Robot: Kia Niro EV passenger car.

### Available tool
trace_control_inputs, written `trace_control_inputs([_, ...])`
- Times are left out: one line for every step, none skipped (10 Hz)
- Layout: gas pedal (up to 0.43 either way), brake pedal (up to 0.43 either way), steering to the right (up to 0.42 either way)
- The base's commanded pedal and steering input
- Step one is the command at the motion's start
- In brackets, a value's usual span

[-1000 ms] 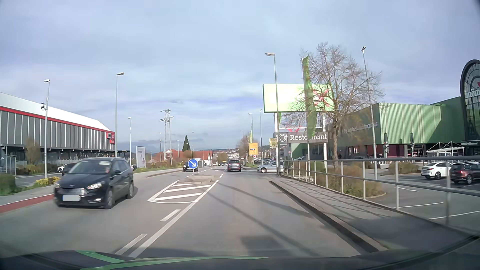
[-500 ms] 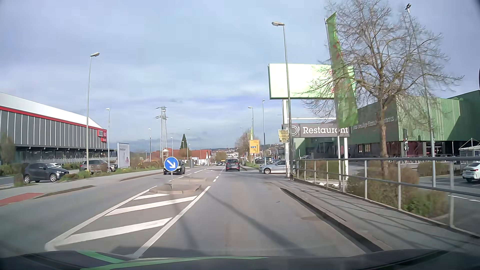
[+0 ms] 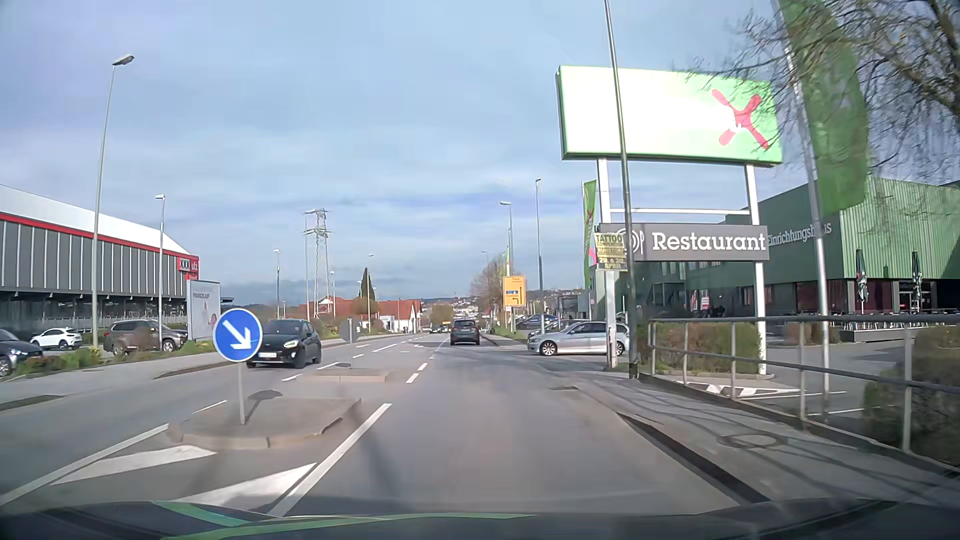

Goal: Follow the waypoints while adhering to traffic rules and regulations

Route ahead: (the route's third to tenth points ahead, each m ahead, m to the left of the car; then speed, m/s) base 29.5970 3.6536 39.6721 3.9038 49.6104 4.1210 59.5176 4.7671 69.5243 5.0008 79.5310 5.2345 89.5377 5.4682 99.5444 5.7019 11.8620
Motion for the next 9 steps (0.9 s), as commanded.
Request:
trace_control_inputs([0.000, 0.000, -0.009])
trace_control_inputs([0.000, 0.000, -0.009])
trace_control_inputs([0.000, 0.000, -0.012])
trace_control_inputs([0.000, 0.000, -0.012])
trace_control_inputs([0.020, 0.000, -0.013])
trace_control_inputs([0.039, 0.000, -0.012])
trace_control_inputs([0.047, 0.000, -0.012])
trace_control_inputs([0.059, 0.000, -0.012])
trace_control_inputs([0.067, 0.000, -0.012])
